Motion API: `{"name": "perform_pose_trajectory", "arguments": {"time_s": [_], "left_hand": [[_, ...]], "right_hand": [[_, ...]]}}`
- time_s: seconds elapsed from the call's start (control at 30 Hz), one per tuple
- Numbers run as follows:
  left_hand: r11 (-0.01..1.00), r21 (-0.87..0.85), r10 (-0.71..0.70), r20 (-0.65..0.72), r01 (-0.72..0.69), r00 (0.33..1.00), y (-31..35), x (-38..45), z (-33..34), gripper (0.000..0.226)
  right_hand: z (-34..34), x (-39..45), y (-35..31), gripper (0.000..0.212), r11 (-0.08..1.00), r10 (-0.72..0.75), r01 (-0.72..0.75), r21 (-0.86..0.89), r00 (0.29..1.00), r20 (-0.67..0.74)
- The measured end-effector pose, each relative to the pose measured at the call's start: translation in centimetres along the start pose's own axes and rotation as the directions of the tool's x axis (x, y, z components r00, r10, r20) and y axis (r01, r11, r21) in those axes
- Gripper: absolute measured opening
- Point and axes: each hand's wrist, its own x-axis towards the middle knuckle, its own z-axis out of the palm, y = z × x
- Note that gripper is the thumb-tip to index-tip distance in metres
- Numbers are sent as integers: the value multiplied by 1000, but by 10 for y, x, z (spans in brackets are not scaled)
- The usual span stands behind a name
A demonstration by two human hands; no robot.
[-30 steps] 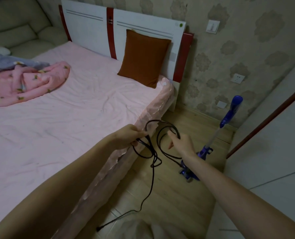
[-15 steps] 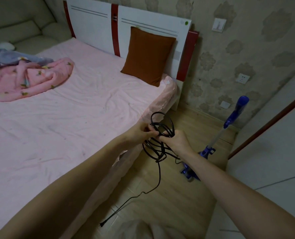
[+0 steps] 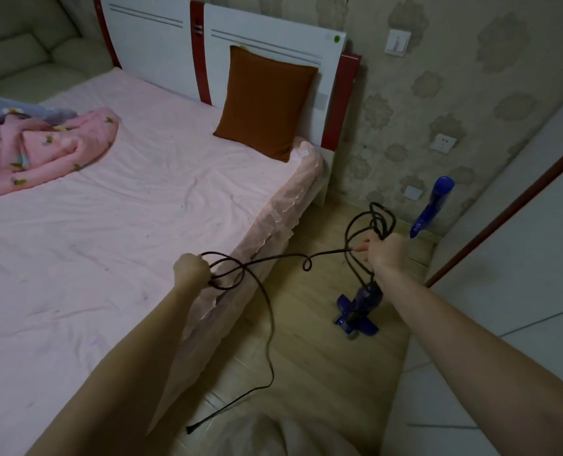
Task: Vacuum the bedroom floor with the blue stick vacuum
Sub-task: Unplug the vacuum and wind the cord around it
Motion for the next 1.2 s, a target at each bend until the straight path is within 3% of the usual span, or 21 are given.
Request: {"name": "perform_pose_trajectory", "arguments": {"time_s": [0.1, 0.2, 0.27, 0.4, 0.5, 0.6, 0.73, 0.83, 0.87, 1.0, 1.07, 1.13, 1.2], "left_hand": [[961, 275, 39, -14, -34, 999, 0, -5, 4, 21], [798, 588, 67, 126, -129, 990, 12, -19, 12, 17], [752, 594, 150, 271, -288, 951, 18, -21, 21, 29], [733, 233, 477, 493, -639, 727, 33, -44, 51, 61], [772, -47, 565, 508, -634, 650, 48, -72, 72, 52], [783, -265, 617, 443, -562, 651, 63, -96, 85, 41], [805, -421, 584, 430, -419, 689, 76, -107, 96, 25], [792, -476, 592, 441, -383, 675, 81, -103, 95, 25], [794, -445, 597, 448, -414, 665, 80, -98, 92, 29], [751, -44, 605, 444, -658, 661, 83, -70, 69, 31], [702, 182, 543, 489, -689, 682, 76, -47, 68, 19], [641, 403, 402, 548, -653, 733, 54, -14, 73, 35], [654, 502, 268, 546, -566, 794, 21, 39, 89, 53]], "right_hand": [[2, -3, 0, 35, 996, -75, 73, -59, 997, -19], [15, -10, -3, 23, 990, -121, 125, -70, 991, 51], [19, -15, -8, 23, 984, -164, 171, -40, 977, 136], [19, -22, -31, 23, 948, -307, 318, 15, 900, 311], [14, -25, -49, 25, 929, -367, 358, 90, 873, 321], [5, -28, -66, 24, 927, -371, 326, 188, 875, 310], [-5, -22, -73, 23, 933, -329, 258, 250, 893, 307], [-12, -10, -72, 23, 937, -310, 254, 238, 920, 239], [-16, -5, -71, 22, 942, -295, 251, 222, 936, 194], [-28, 8, -66, 20, 949, -309, 300, 100, 947, 86], [-25, 9, -64, 20, 945, -320, 315, 88, 945, 59], [-24, 12, -68, 20, 944, -304, 299, 139, 953, 16], [-29, 18, -77, 19, 938, -304, 304, 166, 952, -25]]}}
